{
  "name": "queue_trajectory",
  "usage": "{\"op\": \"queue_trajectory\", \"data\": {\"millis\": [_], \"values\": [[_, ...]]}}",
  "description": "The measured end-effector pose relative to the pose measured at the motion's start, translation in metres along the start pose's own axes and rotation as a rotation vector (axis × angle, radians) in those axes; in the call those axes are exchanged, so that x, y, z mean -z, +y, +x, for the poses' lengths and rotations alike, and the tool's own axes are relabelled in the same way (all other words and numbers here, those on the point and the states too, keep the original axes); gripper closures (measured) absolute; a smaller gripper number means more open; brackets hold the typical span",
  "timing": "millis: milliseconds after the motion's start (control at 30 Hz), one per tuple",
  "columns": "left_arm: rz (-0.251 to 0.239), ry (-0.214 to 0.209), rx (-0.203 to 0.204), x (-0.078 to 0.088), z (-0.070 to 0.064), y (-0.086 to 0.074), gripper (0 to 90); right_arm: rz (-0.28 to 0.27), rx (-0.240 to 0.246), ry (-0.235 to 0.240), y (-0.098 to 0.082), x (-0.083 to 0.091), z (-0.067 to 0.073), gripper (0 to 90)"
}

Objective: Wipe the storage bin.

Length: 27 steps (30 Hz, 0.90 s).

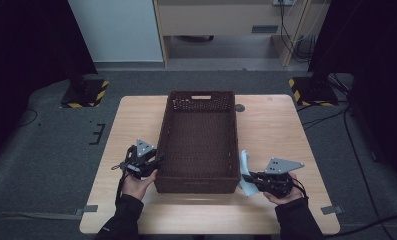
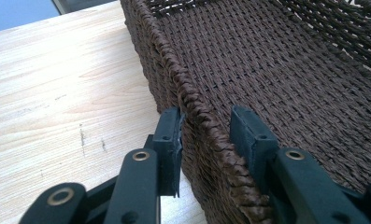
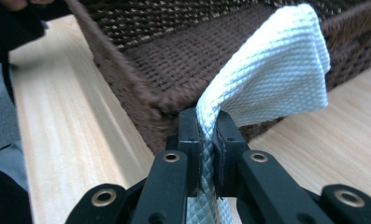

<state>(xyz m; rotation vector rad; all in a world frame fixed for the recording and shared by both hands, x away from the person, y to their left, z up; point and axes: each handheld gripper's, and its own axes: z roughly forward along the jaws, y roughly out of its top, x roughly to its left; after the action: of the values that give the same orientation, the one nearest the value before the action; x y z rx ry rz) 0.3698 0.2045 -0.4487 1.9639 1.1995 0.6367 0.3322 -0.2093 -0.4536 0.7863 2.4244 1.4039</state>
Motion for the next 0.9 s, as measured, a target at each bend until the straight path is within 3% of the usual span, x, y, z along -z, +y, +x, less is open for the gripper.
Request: {"op": "queue_trajectory", "data": {"millis": [100, 233, 367, 433, 567, 667, 767, 900], "values": [[0.000, 0.003, -0.001, 0.000, 0.000, 0.000, 63.0, 0.033, 0.005, 0.004, -0.005, -0.002, 0.001, 84.4], [0.000, 0.003, 0.001, 0.000, 0.000, 0.000, 62.6, 0.133, -0.018, 0.003, -0.019, -0.017, -0.003, 84.5], [0.000, 0.006, 0.000, 0.000, 0.000, 0.000, 62.5, 0.197, -0.033, 0.018, -0.028, -0.027, -0.003, 84.5], [0.000, 0.006, 0.001, 0.000, 0.000, 0.000, 62.4, 0.184, -0.025, 0.020, -0.026, -0.025, -0.001, 84.5], [0.000, 0.006, 0.001, 0.000, 0.000, 0.000, 62.4, 0.065, -0.007, 0.008, -0.010, -0.007, 0.004, 84.4], [-0.001, 0.006, 0.001, 0.000, 0.000, 0.000, 62.4, 0.018, 0.011, 0.011, -0.002, 0.004, 0.011, 84.4], [-0.001, 0.006, 0.001, 0.000, 0.000, 0.000, 62.3, 0.030, 0.011, 0.017, -0.005, 0.003, 0.012, 84.4], [-0.001, 0.004, 0.003, 0.000, 0.000, 0.000, 62.2, 0.113, 0.004, 0.024, -0.016, -0.008, 0.012, 84.4]]}}
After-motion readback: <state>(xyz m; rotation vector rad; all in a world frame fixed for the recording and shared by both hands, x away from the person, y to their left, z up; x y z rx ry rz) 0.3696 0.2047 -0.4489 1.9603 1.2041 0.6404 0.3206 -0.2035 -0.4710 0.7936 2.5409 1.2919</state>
